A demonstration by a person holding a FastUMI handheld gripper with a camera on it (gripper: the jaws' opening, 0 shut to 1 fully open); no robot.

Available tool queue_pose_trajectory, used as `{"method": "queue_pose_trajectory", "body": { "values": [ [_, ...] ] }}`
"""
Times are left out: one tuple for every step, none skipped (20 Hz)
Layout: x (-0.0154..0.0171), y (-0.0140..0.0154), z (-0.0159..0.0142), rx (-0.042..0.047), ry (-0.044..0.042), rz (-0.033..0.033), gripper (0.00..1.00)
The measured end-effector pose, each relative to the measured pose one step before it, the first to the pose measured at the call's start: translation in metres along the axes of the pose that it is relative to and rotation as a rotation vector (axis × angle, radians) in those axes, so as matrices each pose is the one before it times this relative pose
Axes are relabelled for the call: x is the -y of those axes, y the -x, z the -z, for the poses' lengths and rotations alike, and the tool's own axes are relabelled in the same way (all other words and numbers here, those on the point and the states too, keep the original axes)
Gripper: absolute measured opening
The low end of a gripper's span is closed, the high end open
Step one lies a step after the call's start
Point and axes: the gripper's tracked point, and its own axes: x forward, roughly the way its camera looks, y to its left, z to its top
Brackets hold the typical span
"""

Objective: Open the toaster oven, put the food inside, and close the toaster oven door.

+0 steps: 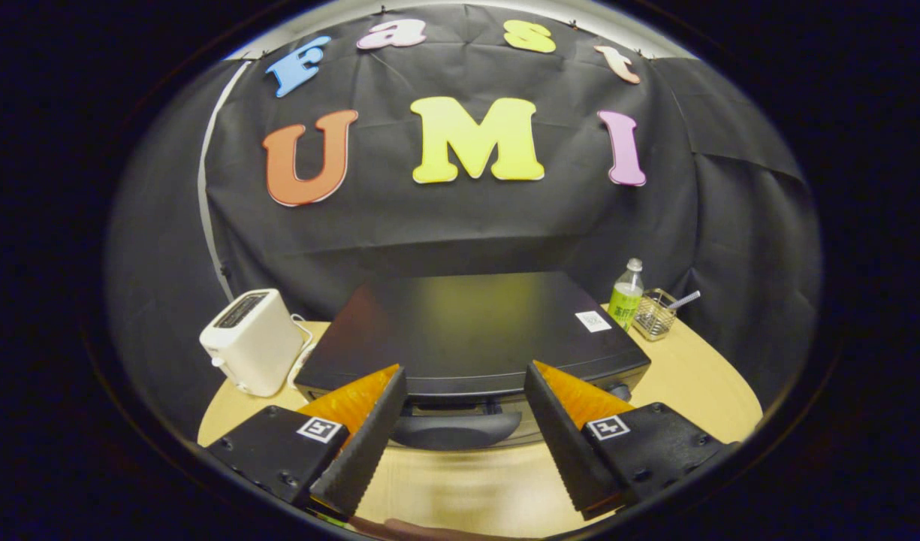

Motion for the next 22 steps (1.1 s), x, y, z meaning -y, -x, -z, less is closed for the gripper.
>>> {"method": "queue_pose_trajectory", "body": {
  "values": [
    [-0.00170, -0.00448, 0.00281, -0.00870, -0.00080, -0.00680, 1.00],
    [-0.00081, -0.00316, 0.00300, -0.01057, 0.00054, -0.00214, 1.00],
    [-0.00026, -0.00462, -0.00478, 0.02780, 0.00472, -0.00108, 1.00],
    [-0.00247, 0.00066, 0.00184, -0.00911, 0.00416, -0.00127, 1.00],
    [0.00063, 0.00246, 0.00039, 0.00589, 0.01247, 0.00770, 1.00],
    [-0.00067, 0.00252, -0.00127, 0.00848, -0.00043, 0.00327, 1.00],
    [-0.00387, 0.00135, 0.00390, -0.00004, 0.00196, -0.01060, 1.00],
    [-0.00312, 0.00091, 0.00915, -0.02029, 0.00998, -0.00913, 1.00],
    [-0.00026, -0.00140, 0.01163, -0.03165, 0.00625, 0.00519, 1.00],
    [-0.00030, 0.00069, -0.00348, 0.03780, 0.00884, 0.00603, 1.00],
    [0.00115, -0.00177, -0.00181, 0.01390, 0.01837, 0.01171, 1.00],
    [0.00068, 0.00104, 0.00399, 0.00845, 0.00802, -0.00101, 1.00],
    [0.00025, 0.00343, 0.00223, 0.01364, -0.00677, -0.00300, 1.00],
    [-0.00055, 0.00749, 0.00722, -0.00777, -0.01040, -0.00704, 1.00],
    [-0.00011, 0.00558, 0.00224, 0.00511, -0.01098, -0.00794, 1.00],
    [0.00010, 0.00315, 0.00483, -0.00179, 0.00771, -0.00699, 1.00],
    [0.00038, 0.00527, 0.00391, -0.00124, 0.01026, -0.00637, 1.00],
    [-0.00059, 0.00521, 0.00601, -0.00171, 0.00373, -0.00592, 1.00],
    [0.00018, 0.00507, 0.00663, -0.00274, -0.00279, -0.00595, 1.00],
    [0.00022, 0.00384, 0.00649, -0.00050, -0.00442, -0.00730, 1.00],
    [-0.00029, 0.00473, 0.00737, -0.00404, -0.00379, -0.00794, 1.00],
    [-0.00008, 0.00588, 0.00827, -0.00548, -0.00195, -0.00553, 1.00]
  ]
}}
